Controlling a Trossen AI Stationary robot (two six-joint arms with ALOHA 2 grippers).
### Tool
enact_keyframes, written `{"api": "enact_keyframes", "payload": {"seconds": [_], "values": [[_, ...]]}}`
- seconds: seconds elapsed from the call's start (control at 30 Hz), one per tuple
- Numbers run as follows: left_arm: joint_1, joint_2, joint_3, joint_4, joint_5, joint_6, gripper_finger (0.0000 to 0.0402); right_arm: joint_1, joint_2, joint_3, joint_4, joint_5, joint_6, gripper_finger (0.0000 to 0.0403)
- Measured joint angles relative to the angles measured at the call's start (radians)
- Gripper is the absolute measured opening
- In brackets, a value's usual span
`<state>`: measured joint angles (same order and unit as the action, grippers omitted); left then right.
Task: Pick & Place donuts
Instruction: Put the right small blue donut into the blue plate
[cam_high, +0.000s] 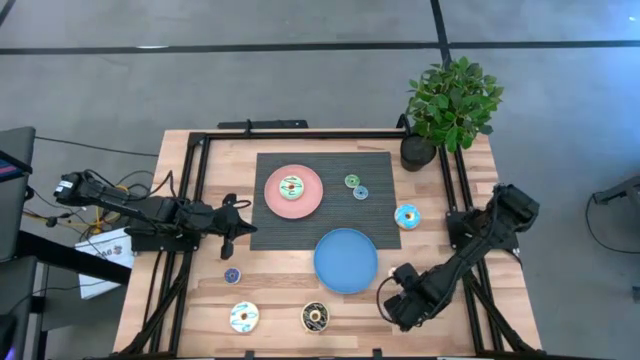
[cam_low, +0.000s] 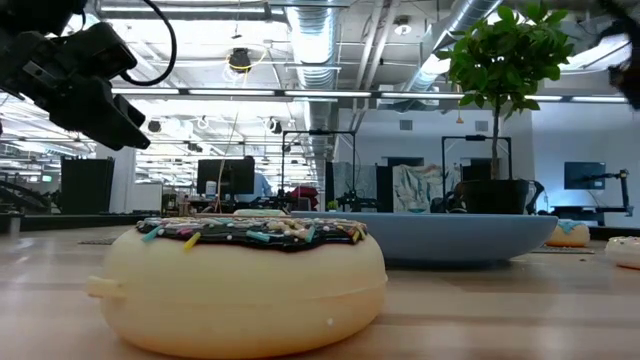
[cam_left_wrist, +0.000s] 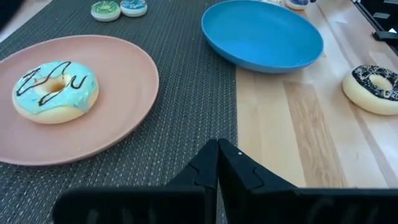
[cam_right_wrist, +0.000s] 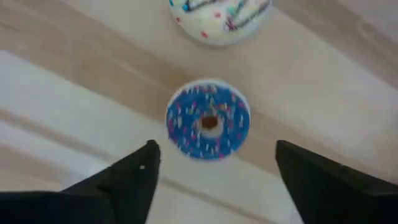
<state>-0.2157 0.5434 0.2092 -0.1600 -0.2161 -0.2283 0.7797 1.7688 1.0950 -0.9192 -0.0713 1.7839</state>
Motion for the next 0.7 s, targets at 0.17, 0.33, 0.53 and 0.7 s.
{"api": "enact_keyframes", "payload": {"seconds": [0.17, 0.33, 0.53, 0.7], "values": [[0.000, 0.000, 0.000, -0.012, 0.000, 0.000, 0.0000, -0.022, 0.043, -0.005, 0.005, 0.001, -0.077, 0.0354], [0.000, 0.000, 0.000, -0.011, 0.000, 0.000, 0.0000, -0.036, 0.051, -0.024, 0.026, 0.007, -0.091, 0.0346], [0.000, 0.000, 0.000, -0.010, 0.000, 0.000, 0.0000, -0.031, 0.049, -0.031, 0.046, 0.008, -0.091, 0.0291], [0.000, 0.000, 0.000, -0.010, -0.001, 0.000, 0.0000, -0.031, 0.049, -0.032, 0.048, 0.008, -0.091, 0.0260]]}}
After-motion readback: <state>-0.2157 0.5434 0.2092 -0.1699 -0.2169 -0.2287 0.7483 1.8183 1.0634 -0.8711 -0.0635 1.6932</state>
